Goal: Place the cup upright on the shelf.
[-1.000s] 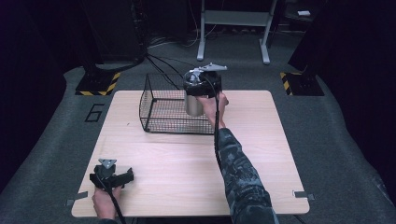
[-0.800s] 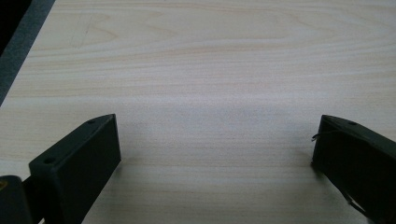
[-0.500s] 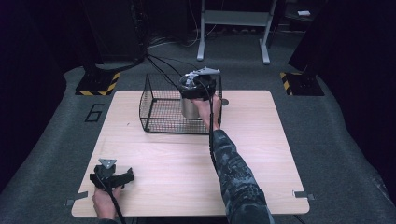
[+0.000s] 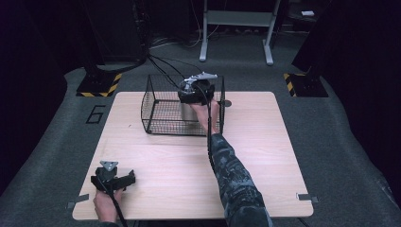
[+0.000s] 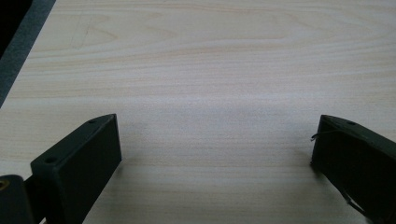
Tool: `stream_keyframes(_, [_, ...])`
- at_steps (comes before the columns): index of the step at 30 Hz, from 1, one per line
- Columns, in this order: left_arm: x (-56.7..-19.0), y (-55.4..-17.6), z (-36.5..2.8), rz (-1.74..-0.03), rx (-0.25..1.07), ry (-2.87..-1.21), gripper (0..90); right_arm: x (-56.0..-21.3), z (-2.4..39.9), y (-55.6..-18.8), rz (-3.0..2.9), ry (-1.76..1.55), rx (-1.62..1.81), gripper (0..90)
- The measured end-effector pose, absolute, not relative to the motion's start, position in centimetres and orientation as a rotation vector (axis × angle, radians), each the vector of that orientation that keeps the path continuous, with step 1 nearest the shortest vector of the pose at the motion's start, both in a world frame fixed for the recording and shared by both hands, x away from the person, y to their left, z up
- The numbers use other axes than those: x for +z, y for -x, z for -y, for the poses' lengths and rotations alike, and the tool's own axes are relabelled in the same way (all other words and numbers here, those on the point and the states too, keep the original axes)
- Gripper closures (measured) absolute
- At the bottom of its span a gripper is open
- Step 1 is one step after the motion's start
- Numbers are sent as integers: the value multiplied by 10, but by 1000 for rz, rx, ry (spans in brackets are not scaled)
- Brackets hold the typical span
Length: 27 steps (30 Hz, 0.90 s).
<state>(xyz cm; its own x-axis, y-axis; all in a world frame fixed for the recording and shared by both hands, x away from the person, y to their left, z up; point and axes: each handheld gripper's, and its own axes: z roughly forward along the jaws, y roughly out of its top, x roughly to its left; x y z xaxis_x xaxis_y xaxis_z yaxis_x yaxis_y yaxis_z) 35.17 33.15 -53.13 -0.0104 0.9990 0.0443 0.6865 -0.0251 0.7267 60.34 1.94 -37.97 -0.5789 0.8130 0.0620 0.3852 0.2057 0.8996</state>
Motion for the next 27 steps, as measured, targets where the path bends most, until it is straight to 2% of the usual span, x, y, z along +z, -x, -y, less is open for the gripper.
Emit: stream_keyframes(27, [-531,-351,-332,-1738,805,-1782,12,-407,-25,-610,-2107,-1168,1255,31])
